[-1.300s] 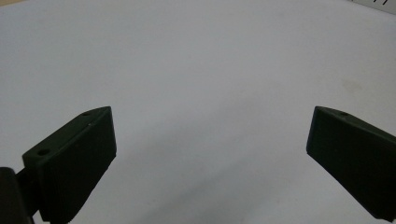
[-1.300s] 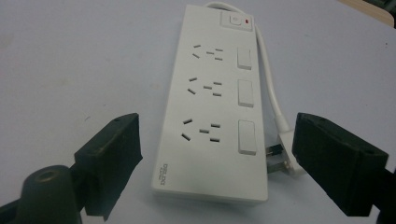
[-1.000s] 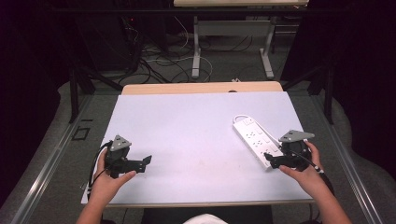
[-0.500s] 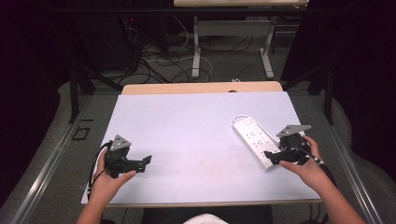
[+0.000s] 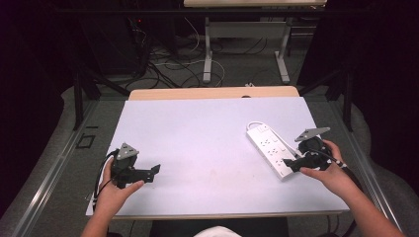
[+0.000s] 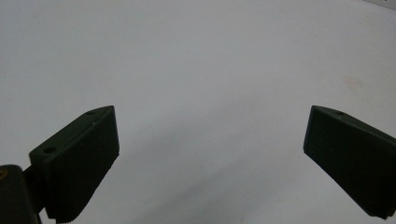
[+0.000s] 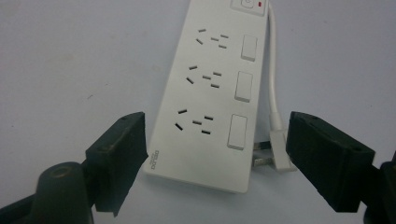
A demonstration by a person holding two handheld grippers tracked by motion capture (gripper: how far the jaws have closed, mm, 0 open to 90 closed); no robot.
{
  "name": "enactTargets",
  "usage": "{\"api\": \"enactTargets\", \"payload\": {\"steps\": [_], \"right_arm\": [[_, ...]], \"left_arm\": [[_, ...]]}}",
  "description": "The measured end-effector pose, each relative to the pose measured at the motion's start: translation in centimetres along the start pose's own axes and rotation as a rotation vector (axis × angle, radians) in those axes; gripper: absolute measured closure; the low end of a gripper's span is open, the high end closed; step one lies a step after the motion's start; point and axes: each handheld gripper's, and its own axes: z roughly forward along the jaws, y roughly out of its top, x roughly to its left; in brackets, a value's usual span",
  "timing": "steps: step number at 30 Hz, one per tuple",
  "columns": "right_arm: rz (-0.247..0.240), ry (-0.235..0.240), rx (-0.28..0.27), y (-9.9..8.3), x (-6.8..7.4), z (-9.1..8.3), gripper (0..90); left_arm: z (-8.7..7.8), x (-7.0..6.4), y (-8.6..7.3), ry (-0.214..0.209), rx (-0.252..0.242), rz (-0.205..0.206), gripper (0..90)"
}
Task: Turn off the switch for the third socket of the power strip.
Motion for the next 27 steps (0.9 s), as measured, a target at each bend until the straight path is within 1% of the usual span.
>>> {"api": "enactTargets", "payload": {"steps": [2,4,7,8,9,10,13,14,16,17,18,19,20,21,22,23,24,25,27], "right_arm": [[0.004,0.001,0.008,0.0,-0.2,0.1,20.6],[-0.002,0.002,0.015,-0.1,-0.4,0.1,21.4],[0.006,0.004,0.029,-0.1,-0.7,0.1,22.9],[0.002,0.015,0.049,-0.1,-0.9,0.0,23.5],[0.012,0.006,0.039,-0.1,-0.9,0.3,24.0],[0.01,0.015,0.047,-0.2,-1.1,0.2,24.6],[0.04,0.018,0.071,-0.2,-1.2,0.4,26.0],[0.032,0.028,0.086,-0.2,-1.3,0.4,26.4],[0.046,0.026,0.097,-0.2,-1.4,0.6,29.0],[0.046,0.028,0.101,-0.2,-1.5,0.7,29.5],[0.05,0.042,0.104,-0.1,-1.5,0.7,29.6],[0.057,0.033,0.11,-0.1,-1.5,0.8,30.2],[0.049,0.037,0.113,0.0,-1.7,0.8,30.6],[0.053,0.045,0.12,0.0,-1.7,0.8,30.7],[0.055,0.032,0.135,0.1,-1.7,0.8,30.7],[0.05,0.045,0.131,0.1,-1.8,0.9,31.3],[0.056,0.035,0.136,0.2,-1.8,1.0,31.8],[0.052,0.042,0.143,0.3,-1.9,1.0,32.1],[0.056,0.034,0.151,0.4,-2.0,1.2,32.6]], "left_arm": [[0.0,0.0,0.0,0.0,0.001,-0.001,3.6],[0.0,0.1,0.0,-0.001,0.009,0.009,3.6],[0.0,0.0,0.0,0.003,0.009,0.009,3.6],[0.0,0.0,0.0,-0.003,0.011,0.006,3.6],[0.0,0.0,0.0,-0.003,0.011,0.005,3.6],[0.1,0.0,-0.1,0.001,0.006,-0.007,3.6],[0.1,0.0,-0.1,0.003,0.002,-0.006,3.6],[0.1,0.0,-0.1,0.004,0.002,-0.006,3.6],[0.1,0.0,-0.1,0.004,0.001,-0.005,3.6],[0.1,0.0,-0.1,0.004,0.001,-0.006,3.6],[0.1,0.0,-0.1,0.002,0.003,-0.007,3.7],[0.1,0.0,-0.1,0.003,0.003,-0.006,3.7],[0.1,0.0,-0.1,0.003,0.004,-0.007,3.6],[0.1,0.0,-0.1,0.003,0.006,-0.008,3.6],[0.1,0.0,-0.1,0.003,0.007,-0.008,3.7],[0.1,0.0,-0.1,0.002,0.007,-0.009,3.6],[0.1,0.0,-0.1,0.002,0.007,-0.009,3.6],[0.1,0.0,-0.1,0.003,0.005,-0.006,3.6],[0.1,0.0,-0.1,0.003,0.006,-0.01,3.6]]}}
